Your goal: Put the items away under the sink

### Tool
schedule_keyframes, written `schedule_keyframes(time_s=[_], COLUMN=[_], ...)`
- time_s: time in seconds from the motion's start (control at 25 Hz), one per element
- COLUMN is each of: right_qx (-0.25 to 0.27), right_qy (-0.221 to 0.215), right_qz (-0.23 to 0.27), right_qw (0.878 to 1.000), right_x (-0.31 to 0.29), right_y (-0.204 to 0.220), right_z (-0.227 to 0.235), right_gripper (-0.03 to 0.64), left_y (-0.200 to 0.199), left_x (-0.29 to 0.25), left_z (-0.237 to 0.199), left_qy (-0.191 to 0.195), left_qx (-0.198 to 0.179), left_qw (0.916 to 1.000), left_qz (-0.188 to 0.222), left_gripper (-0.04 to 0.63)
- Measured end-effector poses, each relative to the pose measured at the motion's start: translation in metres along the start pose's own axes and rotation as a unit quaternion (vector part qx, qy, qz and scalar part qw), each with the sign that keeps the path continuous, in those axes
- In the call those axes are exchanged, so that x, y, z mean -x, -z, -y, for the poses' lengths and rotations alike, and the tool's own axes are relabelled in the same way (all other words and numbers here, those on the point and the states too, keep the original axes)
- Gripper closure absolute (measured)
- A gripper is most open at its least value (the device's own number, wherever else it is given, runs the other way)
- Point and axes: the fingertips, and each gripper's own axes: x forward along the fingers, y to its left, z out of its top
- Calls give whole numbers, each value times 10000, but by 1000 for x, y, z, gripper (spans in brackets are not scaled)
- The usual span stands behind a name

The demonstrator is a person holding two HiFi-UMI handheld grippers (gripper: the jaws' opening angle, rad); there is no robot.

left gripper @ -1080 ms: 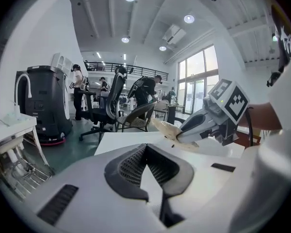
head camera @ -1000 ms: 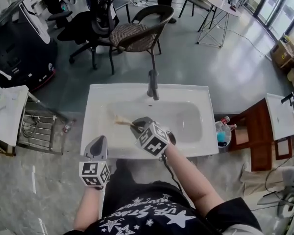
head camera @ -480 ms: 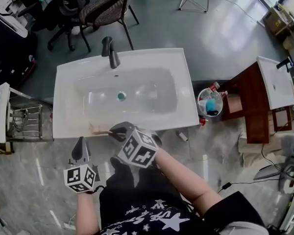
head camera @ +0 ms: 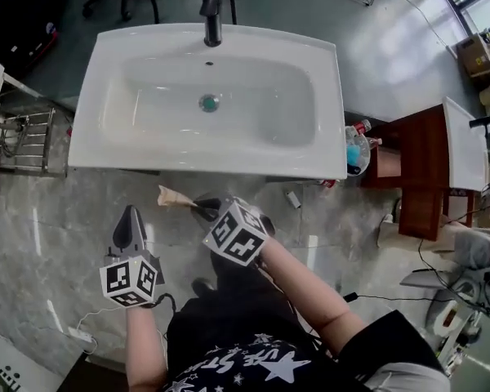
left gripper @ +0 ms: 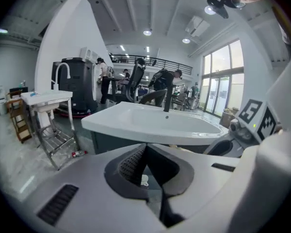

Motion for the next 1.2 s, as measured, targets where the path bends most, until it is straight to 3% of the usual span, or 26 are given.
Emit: schedule_keyframes(time_s=[0.12,0.36,0.68,0.84,1.04,1.2], right_qx=[-76,-386,-1330,-1700,-1169,-1219], right_qy=[167,781,1764,2305,2892,3280], right_qz=[-440,-1013,-1052,-1127,-1302,-1263], right_qw=[9989,9910,9696,9515,9412,9282], right_x=[-27,-71,-98,-116,-156,-193], right_y=[43,107,200,247,278,298], right_z=[-14,-41,-61,-37,30,100], right_gripper=[588,588,588,588,588,588], left_y=[32,105,216,259,299,318], left_x=[29,77,122,112,69,14], left_z=[-24,-72,-89,-102,-124,-137], left_qy=[-199,-144,191,169,98,137], left_qx=[242,262,398,510,521,558], left_qw=[9995,9993,9986,9978,9980,9982], left_qz=[-17,-211,-286,-383,-332,-146], left_gripper=[586,586,586,586,586,586])
